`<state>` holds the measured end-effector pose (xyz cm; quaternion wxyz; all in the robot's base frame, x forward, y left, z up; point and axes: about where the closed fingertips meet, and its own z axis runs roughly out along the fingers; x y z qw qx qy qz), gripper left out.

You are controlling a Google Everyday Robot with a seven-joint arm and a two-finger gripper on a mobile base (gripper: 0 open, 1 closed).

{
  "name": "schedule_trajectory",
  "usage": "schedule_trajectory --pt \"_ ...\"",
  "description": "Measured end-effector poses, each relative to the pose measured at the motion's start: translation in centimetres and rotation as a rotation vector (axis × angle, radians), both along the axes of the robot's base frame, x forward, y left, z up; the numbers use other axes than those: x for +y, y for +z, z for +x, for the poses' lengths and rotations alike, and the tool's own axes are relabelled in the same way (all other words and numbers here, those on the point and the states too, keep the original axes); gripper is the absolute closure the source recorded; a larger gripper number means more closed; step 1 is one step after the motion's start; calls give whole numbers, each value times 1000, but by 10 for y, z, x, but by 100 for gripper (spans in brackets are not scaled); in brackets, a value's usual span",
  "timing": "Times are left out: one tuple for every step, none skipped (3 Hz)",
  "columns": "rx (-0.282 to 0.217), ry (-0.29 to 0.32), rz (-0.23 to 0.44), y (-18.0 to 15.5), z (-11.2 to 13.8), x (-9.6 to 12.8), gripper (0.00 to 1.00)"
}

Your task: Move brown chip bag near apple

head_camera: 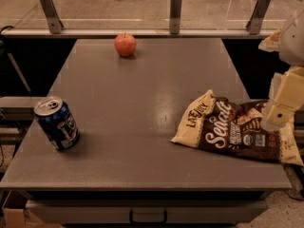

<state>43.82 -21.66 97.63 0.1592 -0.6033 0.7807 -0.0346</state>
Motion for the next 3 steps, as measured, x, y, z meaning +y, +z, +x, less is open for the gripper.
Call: schedule_trajectory --pt "0 0 0 0 0 0 0" --pt "2 9 39 -16 6 -9 0" --pt "17 44 60 -50 17 -19 0"
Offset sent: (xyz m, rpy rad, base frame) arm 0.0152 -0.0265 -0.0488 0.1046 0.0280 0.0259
